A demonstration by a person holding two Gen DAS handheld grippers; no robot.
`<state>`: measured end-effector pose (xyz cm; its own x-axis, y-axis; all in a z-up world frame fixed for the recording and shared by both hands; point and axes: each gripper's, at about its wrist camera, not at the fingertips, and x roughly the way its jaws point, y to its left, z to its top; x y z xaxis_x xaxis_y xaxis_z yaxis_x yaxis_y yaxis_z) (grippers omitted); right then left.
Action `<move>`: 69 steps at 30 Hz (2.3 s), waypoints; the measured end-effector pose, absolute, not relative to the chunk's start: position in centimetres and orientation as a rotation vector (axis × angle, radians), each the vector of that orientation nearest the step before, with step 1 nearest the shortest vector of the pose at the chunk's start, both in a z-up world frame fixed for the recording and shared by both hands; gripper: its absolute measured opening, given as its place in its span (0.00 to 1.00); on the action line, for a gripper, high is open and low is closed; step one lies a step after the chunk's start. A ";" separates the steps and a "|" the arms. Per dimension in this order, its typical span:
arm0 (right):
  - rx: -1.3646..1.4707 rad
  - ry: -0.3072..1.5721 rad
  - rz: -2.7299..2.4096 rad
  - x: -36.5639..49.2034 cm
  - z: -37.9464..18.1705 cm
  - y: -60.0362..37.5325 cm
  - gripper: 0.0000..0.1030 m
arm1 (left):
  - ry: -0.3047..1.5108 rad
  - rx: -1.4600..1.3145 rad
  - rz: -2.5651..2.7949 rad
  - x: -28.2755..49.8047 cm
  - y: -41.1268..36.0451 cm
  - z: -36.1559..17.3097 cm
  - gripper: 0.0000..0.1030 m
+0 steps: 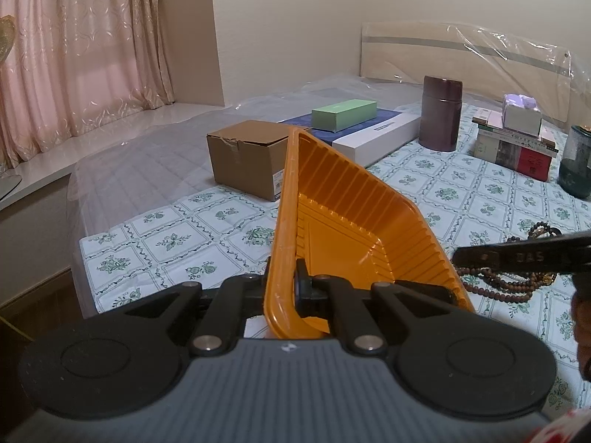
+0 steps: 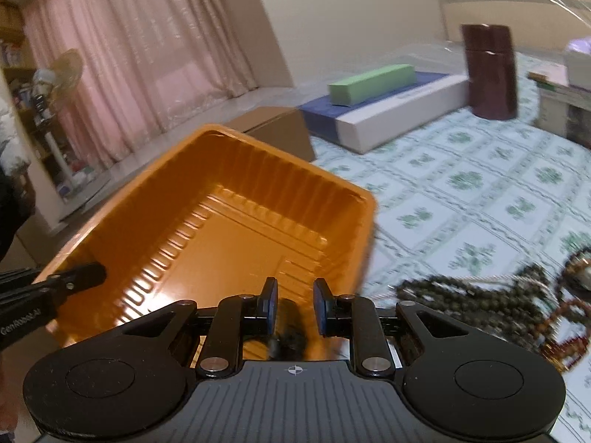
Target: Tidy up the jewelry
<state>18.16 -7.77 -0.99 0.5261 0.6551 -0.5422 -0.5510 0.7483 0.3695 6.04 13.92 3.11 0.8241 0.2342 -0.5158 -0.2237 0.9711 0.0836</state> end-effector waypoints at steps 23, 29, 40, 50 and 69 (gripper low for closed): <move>0.157 0.731 0.334 17.5 -4.5 -23.9 0.47 | 0.558 0.015 0.244 6.2 14.1 3.1 0.06; 0.152 0.734 0.426 17.7 -4.4 -21.3 0.43 | 0.559 0.020 0.243 6.3 14.1 3.1 0.06; 0.059 0.764 0.419 19.2 -5.5 -17.4 0.17 | 0.558 0.017 0.244 6.2 14.2 3.0 0.06; 0.026 0.701 0.422 17.3 -3.2 -19.5 0.00 | 0.557 0.021 0.244 6.2 14.2 3.0 0.06; -0.193 0.716 0.441 18.9 -6.2 -19.2 0.31 | 0.559 0.017 0.243 6.3 14.4 3.1 0.06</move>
